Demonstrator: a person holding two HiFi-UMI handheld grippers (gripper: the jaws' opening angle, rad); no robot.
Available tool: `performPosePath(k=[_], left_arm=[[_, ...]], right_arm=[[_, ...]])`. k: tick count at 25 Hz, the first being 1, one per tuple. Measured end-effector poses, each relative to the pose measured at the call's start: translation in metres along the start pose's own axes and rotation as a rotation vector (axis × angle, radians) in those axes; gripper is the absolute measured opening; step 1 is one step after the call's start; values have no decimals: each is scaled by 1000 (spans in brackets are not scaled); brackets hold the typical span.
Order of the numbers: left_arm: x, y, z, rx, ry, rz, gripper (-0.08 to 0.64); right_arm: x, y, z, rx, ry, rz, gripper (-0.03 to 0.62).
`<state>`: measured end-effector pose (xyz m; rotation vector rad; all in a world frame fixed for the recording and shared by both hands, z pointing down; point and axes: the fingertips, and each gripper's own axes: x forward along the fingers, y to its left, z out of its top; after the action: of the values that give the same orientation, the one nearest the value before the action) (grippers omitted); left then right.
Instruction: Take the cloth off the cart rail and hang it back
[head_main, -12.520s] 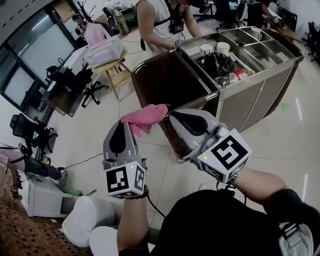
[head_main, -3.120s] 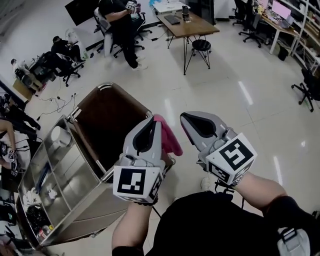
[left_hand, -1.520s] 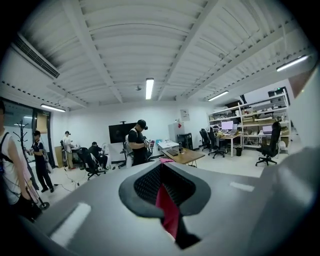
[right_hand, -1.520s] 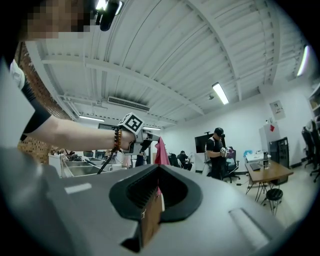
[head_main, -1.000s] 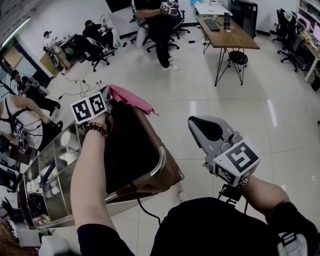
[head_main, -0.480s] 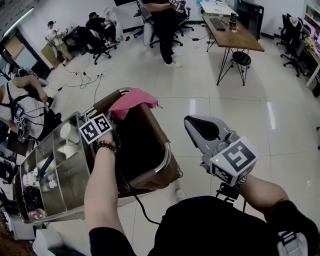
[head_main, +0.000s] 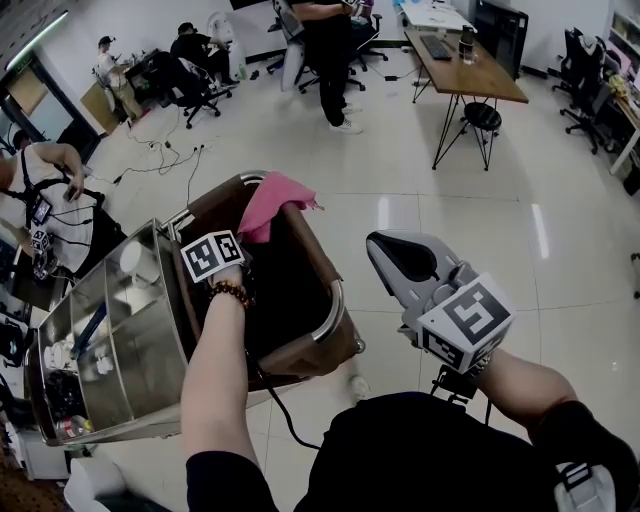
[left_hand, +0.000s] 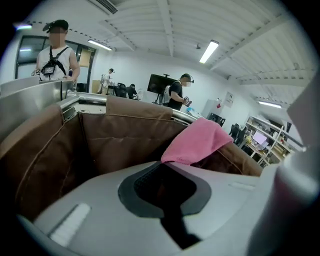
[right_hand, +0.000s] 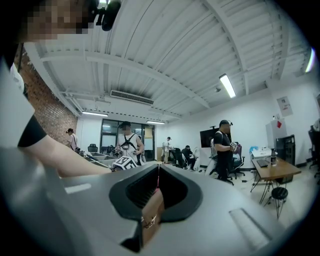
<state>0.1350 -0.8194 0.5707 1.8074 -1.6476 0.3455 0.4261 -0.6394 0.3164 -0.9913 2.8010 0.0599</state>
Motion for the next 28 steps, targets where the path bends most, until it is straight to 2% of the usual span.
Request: performPosePath(k=[5,9,13,18,28], left_arm=[[-1,-8,-8,12,29,-6,17],[-5,-15,-17,16,68,-4,81],[-14,-19,-18,27,55,6,91],[-31,-28,-24,28,55,19,163],[-68,-53,-42,57,40,52,236]], right_arm=[[-5,2,2,-2,1,-3,-6],[-11,7,5,-4,-1,4,-6],[-18,10,8,-5,-9,14,-6],[-35,19,15,-5,-22,28,-6],[-82,26,27,-3,-46,56,-6]])
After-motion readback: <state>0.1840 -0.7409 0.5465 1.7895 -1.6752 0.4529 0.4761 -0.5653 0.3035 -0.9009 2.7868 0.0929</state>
